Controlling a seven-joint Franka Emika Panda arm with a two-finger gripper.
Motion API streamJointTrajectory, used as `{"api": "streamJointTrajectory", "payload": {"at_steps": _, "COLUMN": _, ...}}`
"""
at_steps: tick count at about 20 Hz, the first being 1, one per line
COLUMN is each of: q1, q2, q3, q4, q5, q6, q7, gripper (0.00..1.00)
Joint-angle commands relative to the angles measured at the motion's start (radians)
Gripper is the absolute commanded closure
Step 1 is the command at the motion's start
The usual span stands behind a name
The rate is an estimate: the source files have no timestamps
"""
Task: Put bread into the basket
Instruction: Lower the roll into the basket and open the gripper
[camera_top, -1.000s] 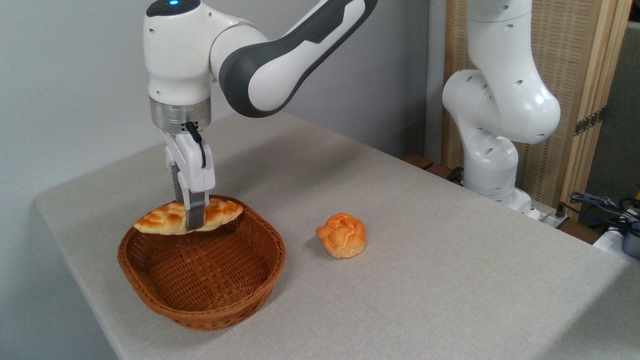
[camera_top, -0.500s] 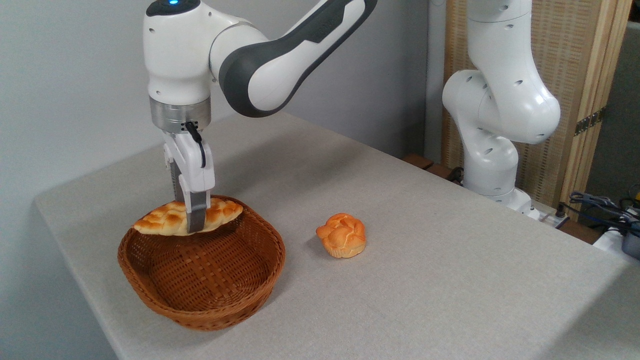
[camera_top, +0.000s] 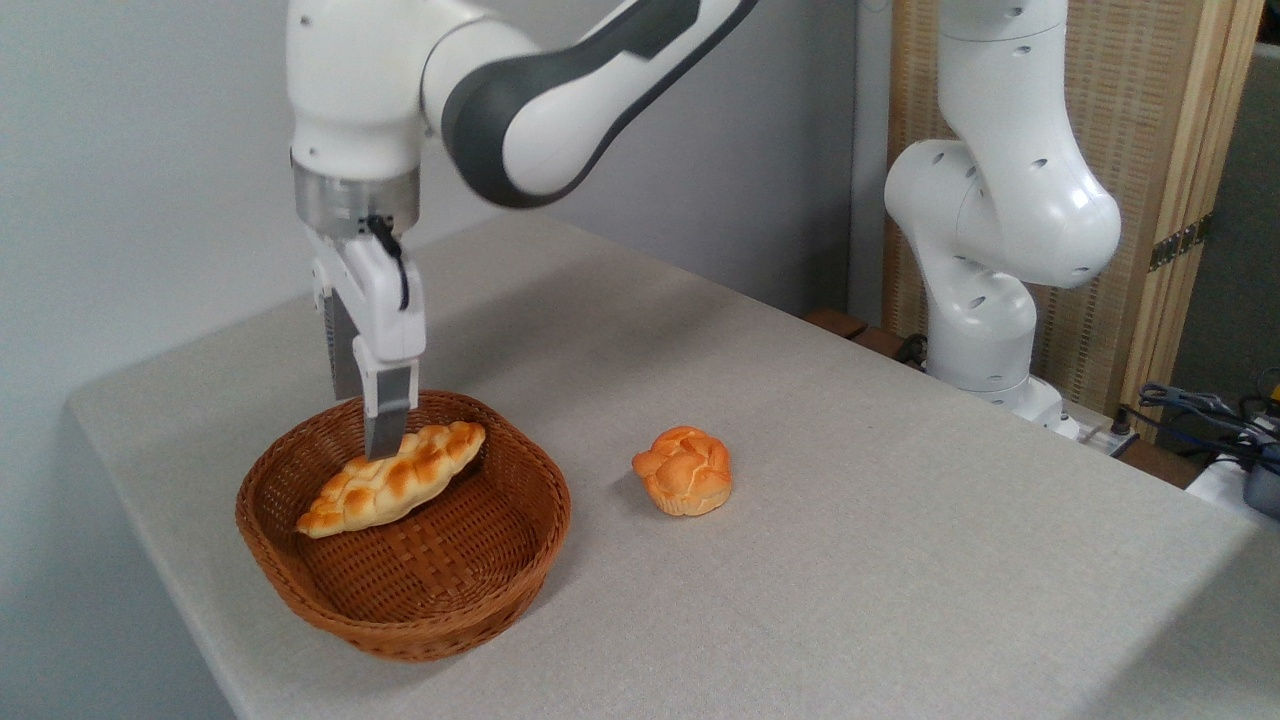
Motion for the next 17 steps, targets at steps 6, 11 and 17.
{"api": "streamJointTrajectory", "payload": {"at_steps": 6, "q1": 0.007, "q2": -0.095, "q3": 0.150, "q4": 0.182, "q5": 0.038, "q6": -0.428, "q7": 0.003, "gripper": 0.00}}
{"api": "streamJointTrajectory", "payload": {"at_steps": 11, "q1": 0.009, "q2": -0.076, "q3": 0.178, "q4": 0.270, "q5": 0.084, "q6": -0.551, "q7": 0.004, "gripper": 0.00}}
{"api": "streamJointTrajectory", "payload": {"at_steps": 17, "q1": 0.012, "q2": -0.080, "q3": 0.176, "q4": 0.265, "q5": 0.084, "q6": -0.553, "q7": -0.005, "gripper": 0.00}}
